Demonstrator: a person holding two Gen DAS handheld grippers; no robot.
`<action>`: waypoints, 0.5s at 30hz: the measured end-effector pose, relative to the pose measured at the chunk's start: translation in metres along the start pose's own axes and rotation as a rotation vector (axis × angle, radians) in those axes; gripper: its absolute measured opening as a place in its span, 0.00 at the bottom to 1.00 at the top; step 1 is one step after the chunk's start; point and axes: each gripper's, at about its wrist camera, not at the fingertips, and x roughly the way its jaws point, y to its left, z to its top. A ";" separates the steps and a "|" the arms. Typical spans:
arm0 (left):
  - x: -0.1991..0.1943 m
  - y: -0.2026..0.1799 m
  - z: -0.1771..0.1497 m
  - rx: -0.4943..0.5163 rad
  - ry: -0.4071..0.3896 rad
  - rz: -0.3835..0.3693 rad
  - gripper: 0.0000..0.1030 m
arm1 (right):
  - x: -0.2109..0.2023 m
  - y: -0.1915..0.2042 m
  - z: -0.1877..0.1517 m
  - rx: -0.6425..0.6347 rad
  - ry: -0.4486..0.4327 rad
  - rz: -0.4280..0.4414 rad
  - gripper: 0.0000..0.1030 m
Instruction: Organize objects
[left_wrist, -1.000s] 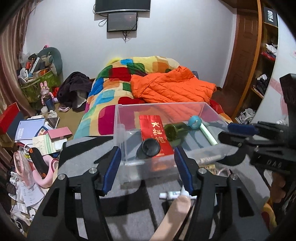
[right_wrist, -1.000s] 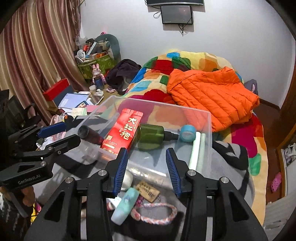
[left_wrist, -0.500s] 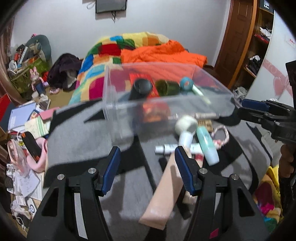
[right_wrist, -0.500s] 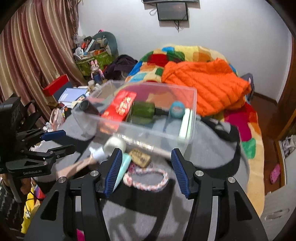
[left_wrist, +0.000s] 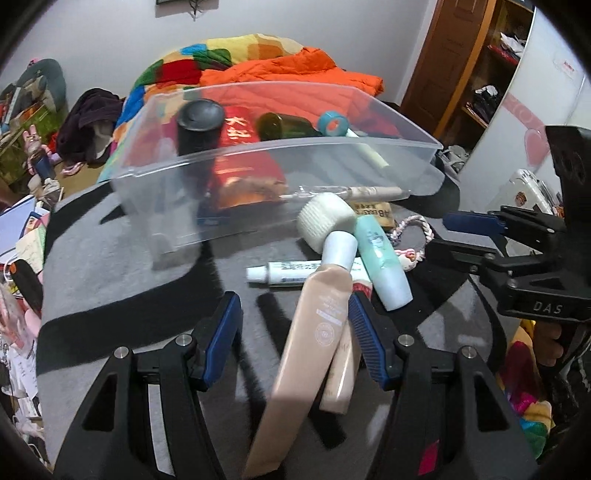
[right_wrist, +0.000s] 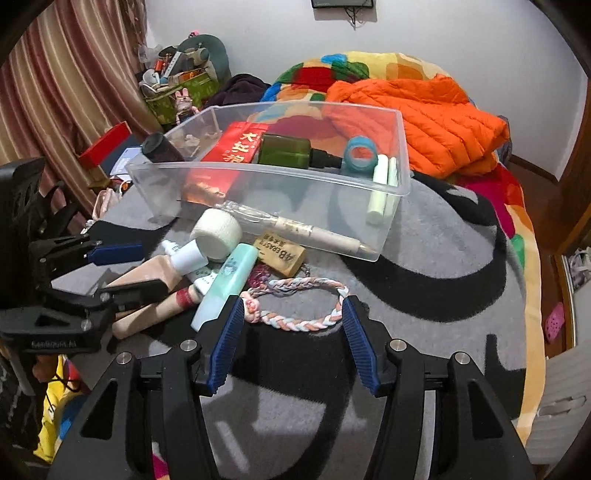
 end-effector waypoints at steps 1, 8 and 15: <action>0.000 -0.001 0.001 0.004 -0.001 0.000 0.59 | 0.002 -0.001 0.001 0.006 0.007 -0.001 0.50; 0.001 0.001 0.000 -0.007 -0.024 -0.004 0.51 | 0.020 0.010 -0.007 -0.058 0.051 -0.007 0.63; 0.003 0.009 -0.010 -0.037 -0.015 -0.003 0.22 | 0.023 0.010 -0.005 -0.058 0.030 -0.026 0.48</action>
